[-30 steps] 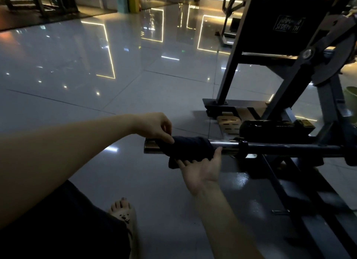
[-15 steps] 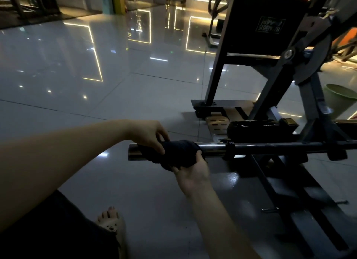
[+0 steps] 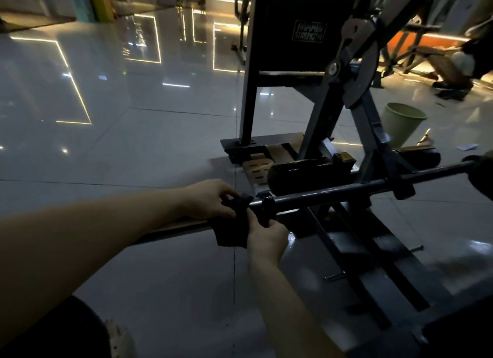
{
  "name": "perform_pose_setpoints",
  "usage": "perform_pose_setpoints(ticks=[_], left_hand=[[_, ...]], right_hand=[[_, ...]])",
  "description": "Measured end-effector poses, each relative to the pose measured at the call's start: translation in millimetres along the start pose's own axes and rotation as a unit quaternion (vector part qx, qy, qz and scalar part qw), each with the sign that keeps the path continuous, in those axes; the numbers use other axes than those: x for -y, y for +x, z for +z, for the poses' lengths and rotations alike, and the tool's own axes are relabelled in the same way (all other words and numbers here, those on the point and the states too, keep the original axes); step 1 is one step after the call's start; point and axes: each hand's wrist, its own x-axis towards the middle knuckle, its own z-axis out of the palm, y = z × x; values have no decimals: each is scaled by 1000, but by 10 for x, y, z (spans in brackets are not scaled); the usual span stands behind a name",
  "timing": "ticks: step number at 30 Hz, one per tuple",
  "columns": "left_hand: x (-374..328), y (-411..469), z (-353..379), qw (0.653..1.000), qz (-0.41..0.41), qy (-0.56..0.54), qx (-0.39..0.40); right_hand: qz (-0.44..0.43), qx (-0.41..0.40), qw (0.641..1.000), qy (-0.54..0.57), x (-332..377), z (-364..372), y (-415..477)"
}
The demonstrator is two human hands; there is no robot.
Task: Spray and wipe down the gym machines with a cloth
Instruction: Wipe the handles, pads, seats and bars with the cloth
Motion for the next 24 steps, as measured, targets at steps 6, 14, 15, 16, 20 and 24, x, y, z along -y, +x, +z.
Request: perform_pose_setpoints(ticks=[6, 14, 15, 16, 20, 24], left_hand=[[-165, 209, 87, 1000, 22, 1, -16], [-531, 421, 64, 966, 59, -1, -253], [-591, 455, 79, 964, 63, -4, -260], [-647, 492, 103, 969, 58, 0, -242], [-831, 666, 284, 998, 5, 33, -53], [-898, 834, 445, 998, 0, 50, -47]], right_hand=[[-83, -26, 994, -65, 36, -179, 69], [-140, -82, 984, -73, 437, -666, 373], [-113, -59, 988, -86, 454, -705, 456], [-65, -18, 994, -89, 468, -738, 533], [47, 129, 990, -28, 510, -906, 777], [-44, 163, 972, -162, 600, -1099, 937]])
